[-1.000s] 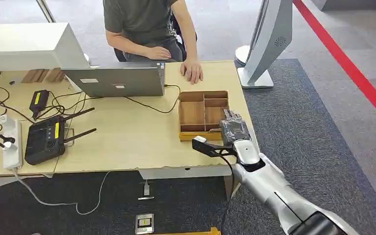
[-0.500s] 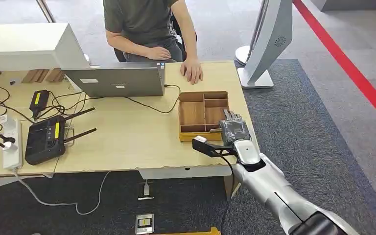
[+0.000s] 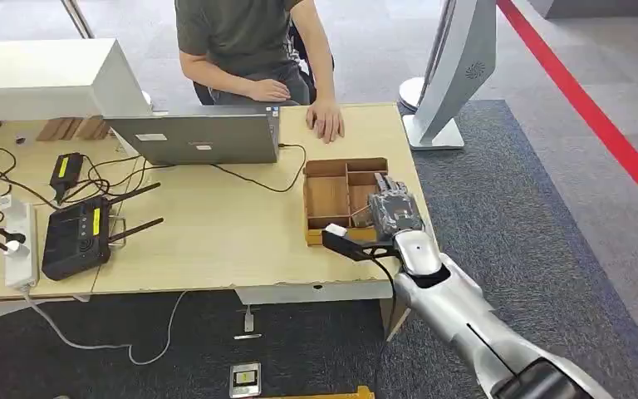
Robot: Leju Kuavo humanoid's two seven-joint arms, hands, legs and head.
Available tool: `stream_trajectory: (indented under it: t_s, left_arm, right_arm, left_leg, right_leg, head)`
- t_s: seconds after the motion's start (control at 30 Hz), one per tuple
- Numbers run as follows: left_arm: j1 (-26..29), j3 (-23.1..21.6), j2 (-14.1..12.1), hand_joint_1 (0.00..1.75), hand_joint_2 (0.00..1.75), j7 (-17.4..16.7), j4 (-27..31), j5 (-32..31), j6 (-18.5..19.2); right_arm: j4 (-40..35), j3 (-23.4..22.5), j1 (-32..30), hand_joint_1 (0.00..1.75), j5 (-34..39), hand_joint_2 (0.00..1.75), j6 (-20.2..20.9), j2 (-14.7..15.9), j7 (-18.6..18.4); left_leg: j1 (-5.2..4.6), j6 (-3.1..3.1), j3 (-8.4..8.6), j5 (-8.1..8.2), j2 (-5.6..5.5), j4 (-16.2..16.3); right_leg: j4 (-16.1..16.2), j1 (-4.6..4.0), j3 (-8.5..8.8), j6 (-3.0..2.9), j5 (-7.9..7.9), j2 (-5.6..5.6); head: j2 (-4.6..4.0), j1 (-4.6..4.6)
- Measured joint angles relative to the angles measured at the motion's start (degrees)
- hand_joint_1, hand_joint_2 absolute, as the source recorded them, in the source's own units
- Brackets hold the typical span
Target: Pass the card to the sensor for recognition and then transmit it.
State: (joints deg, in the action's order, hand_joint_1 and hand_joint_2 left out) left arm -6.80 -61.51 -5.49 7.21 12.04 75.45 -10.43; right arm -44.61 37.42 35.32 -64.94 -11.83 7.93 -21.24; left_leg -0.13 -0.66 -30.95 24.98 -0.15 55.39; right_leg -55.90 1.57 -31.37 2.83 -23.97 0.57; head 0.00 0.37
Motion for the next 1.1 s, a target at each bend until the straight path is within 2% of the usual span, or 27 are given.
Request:
stream_trajectory:
  t_s: [0.03, 0.1, 0.37, 0.9, 1.1]
  left_arm:
    - [0.0, 0.0, 0.0, 0.0, 0.0, 0.0, 0.0, 0.0, -0.1]
    - [0.0, 0.0, 0.0, 0.0, 0.0, 0.0, 0.0, 0.1, -0.4]
    - [0.0, 0.0, 0.0, 0.0, 0.0, 0.0, 0.0, -0.2, -0.4]
    - [0.0, 0.0, 0.0, 0.0, 0.0, 0.0, 0.0, -1.2, -0.3]
    - [0.0, 0.0, 0.0, 0.0, 0.0, 0.2, 0.0, -2.1, 0.1]
  right_arm:
    - [-0.6, 0.0, 0.1, 1.75, -0.4, 1.75, 0.0, 0.0, 0.0]
    - [-6.7, 0.0, 1.8, 1.75, -4.1, 1.75, 3.3, 0.1, 0.0]
    - [-13.0, 0.1, 2.3, 1.75, -6.1, 1.75, 4.7, 0.3, 0.1]
    - [-17.6, 0.5, 3.3, 1.75, -6.8, 1.75, 4.5, 1.3, 1.0]
    - [-17.4, 1.6, 6.1, 1.75, -8.8, 1.75, 4.7, 0.9, 1.7]
  left_leg:
    - [0.0, 0.0, 0.0, 0.0, 0.0, 0.0]
    - [0.02, 0.02, 0.0, -0.01, 0.01, 0.0]
    - [0.03, 0.02, 0.0, -0.01, 0.0, 0.0]
    - [0.03, 0.02, -0.01, -0.01, 0.0, 0.0]
    - [0.03, 0.02, -0.04, -0.02, 0.0, 0.0]
  right_leg:
    - [0.0, 0.0, 0.0, 0.0, 0.0, 0.0]
    - [0.0, -0.02, -0.01, 0.0, 0.0, 0.0]
    - [0.0, -0.02, 0.0, 0.0, 0.0, 0.0]
    - [0.0, -0.03, -0.01, -0.01, 0.0, 0.0]
    - [0.0, -0.03, -0.03, -0.02, 0.01, 0.0]
  head:
    - [0.0, 0.02]
    - [0.0, 0.02]
    - [0.0, 0.02]
    - [0.0, 0.02]
    - [0.0, 0.02]
